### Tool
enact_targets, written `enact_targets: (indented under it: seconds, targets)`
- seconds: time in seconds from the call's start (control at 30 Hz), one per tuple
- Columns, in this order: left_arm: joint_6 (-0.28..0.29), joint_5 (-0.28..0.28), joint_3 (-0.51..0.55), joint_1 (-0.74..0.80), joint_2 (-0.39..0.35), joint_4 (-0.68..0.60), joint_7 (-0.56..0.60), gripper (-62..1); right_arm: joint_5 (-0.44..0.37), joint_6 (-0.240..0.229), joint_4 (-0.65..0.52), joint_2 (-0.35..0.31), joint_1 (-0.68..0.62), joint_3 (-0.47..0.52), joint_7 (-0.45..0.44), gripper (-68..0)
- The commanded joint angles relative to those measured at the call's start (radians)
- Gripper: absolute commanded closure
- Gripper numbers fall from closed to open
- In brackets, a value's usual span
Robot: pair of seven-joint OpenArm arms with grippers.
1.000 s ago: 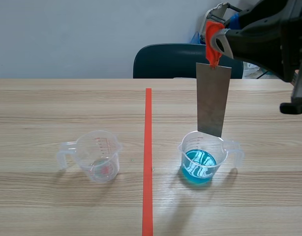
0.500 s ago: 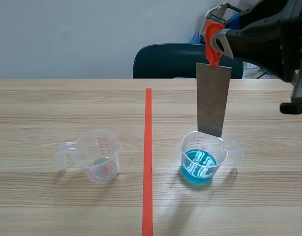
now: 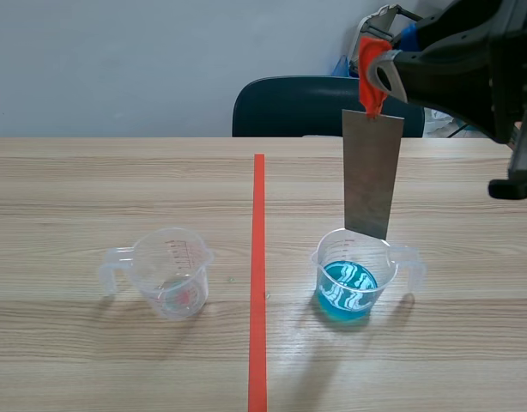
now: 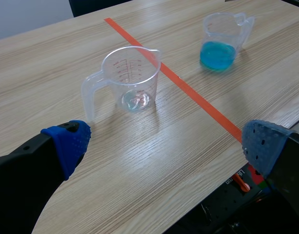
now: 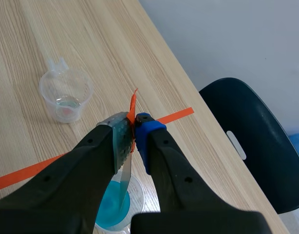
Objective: Do the redox reaction experiment
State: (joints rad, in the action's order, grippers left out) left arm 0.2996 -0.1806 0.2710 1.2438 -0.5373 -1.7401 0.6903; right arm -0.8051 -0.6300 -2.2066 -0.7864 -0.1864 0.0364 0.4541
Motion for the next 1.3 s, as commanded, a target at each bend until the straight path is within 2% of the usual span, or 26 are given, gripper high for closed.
enact_targets:
  seconds: [0.0, 0.9, 0.93, 1.0, 1.07, 1.13, 1.17, 1.27]
  targets:
    - [0.002, -0.006, 0.002, 0.0, 0.005, -0.012, 0.016, -62.3, -0.011, 0.0, -0.006, 0.0, 0.015, 0.01, -0.008, -0.6]
    - [0.002, -0.006, 0.002, -0.001, 0.004, -0.012, 0.037, -62.3, -0.011, 0.0, -0.006, 0.0, 0.015, 0.01, -0.008, -0.6]
    - [0.002, -0.006, 0.002, -0.004, 0.004, -0.012, 0.041, -56.8, -0.011, 0.0, -0.006, 0.0, 0.015, 0.01, -0.008, -0.6]
    - [0.001, 0.004, 0.002, -0.016, 0.001, -0.012, 0.049, -36.5, -0.011, 0.0, -0.006, 0.0, 0.015, 0.01, -0.008, -0.6]
    - [0.002, 0.04, 0.002, -0.03, -0.01, -0.012, 0.047, -19.7, -0.011, 0.0, -0.006, 0.0, 0.015, 0.01, -0.008, -0.6]
    - [0.001, 0.039, 0.002, -0.038, -0.023, -0.013, 0.05, -4.4, -0.011, 0.0, -0.006, 0.0, 0.015, 0.01, -0.008, -0.6]
    - [0.001, 0.039, 0.002, -0.045, -0.032, -0.013, 0.054, -1.7, -0.011, 0.0, -0.006, 0.0, 0.015, 0.01, -0.008, -0.6]
    - [0.003, 0.039, 0.002, -0.086, -0.061, -0.013, 0.064, -2.0, -0.011, 0.0, -0.006, 0.0, 0.015, 0.01, -0.008, -0.6]
